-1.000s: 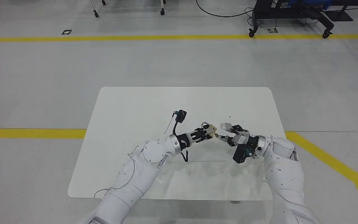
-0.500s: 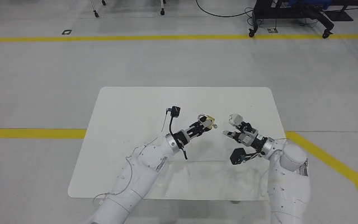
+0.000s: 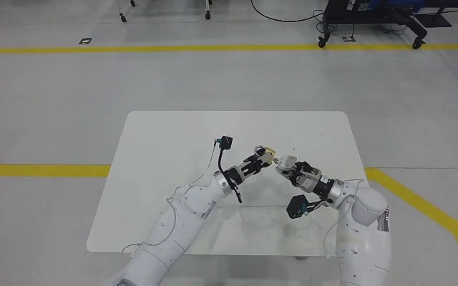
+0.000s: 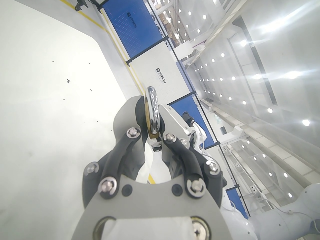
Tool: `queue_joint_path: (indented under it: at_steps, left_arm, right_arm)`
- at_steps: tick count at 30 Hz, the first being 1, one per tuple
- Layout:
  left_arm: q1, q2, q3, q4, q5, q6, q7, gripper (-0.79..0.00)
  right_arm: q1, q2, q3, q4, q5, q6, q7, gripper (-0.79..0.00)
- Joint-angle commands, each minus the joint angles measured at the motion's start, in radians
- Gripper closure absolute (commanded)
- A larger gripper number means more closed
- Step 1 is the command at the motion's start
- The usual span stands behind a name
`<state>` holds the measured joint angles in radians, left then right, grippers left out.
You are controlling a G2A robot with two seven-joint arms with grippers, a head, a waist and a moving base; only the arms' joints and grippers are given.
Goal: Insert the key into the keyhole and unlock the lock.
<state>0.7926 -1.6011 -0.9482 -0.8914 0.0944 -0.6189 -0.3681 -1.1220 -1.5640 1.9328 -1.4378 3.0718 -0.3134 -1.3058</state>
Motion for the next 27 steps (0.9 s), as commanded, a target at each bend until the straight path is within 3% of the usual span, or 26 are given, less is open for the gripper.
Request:
queue_joint_path:
  at_steps: [1, 20, 25, 27]
  left_arm:
    - [0.000, 0.000, -0.001, 0.001, 0.002, -0.004, 0.003, 0.000]
    - [-0.004, -0.003, 0.002, 0.004, 0.018, -0.005, -0.003, 0.000]
    - [-0.006, -0.005, 0.004, 0.011, 0.026, -0.005, 0.005, 0.000]
    - [-0.008, -0.006, 0.005, 0.014, 0.027, -0.005, 0.005, 0.000]
  right_arm:
    - [0.001, 0.000, -0.002, 0.001, 0.000, -0.001, 0.002, -0.234]
    - [0.023, 0.004, -0.013, 0.027, 0.000, -0.035, 0.008, -0.145]
    - [0.034, 0.007, -0.008, 0.040, 0.000, -0.061, -0.020, -0.012]
    - [0.039, 0.009, -0.008, 0.046, 0.000, -0.071, -0.028, 0.000]
